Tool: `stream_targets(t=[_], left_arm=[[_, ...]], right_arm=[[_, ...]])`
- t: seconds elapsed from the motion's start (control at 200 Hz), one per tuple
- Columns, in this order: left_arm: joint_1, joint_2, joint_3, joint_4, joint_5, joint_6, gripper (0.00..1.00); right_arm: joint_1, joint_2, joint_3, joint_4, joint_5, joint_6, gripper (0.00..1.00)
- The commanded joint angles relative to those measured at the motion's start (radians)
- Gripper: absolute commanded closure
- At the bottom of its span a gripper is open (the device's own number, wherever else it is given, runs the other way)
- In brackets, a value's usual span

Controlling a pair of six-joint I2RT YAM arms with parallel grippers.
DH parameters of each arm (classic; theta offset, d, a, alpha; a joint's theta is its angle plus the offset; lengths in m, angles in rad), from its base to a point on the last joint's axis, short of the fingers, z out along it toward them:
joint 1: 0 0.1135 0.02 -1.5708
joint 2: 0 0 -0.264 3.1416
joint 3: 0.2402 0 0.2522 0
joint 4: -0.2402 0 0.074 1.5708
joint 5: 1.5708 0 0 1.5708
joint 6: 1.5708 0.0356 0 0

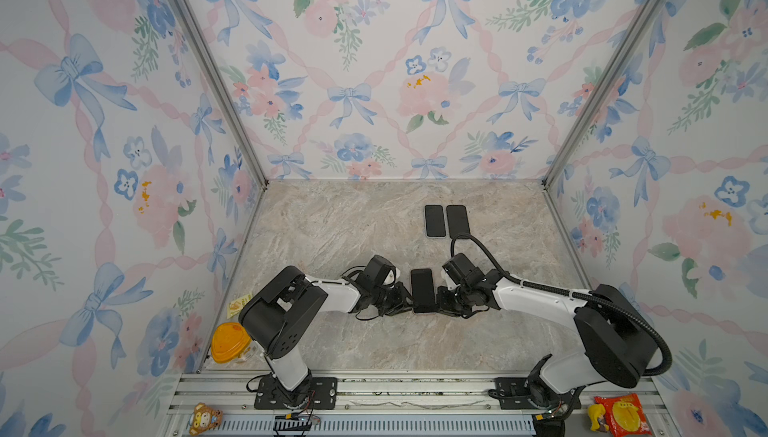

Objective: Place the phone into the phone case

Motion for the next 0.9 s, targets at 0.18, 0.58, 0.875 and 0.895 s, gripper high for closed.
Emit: stream_targets(t=[0.18,0.58,0.875,0.895], left_arm=[[-0.011,0.036,0.008,-0.024,-0.017,0.032,0.71],[-0.021,0.049,0.017,-0.025,-0.018,0.033,0.72],[-0.017,-0.038,0.033,-0.169,-0.062,0.075,0.71],[-0.014,-0.042,0.041,-0.192,-0.064,0.083,0.70]], right_arm=[[0.012,0.056,-0.031,0.066,-0.028,0.007,0.92],[0.017,0.086,-0.042,0.094,-0.033,0.013,0.92],[0.001,-0.082,0.019,-0.119,0.118,-0.026,0.81],[-0.001,-0.089,0.015,-0.116,0.128,-0.024,0.80]])
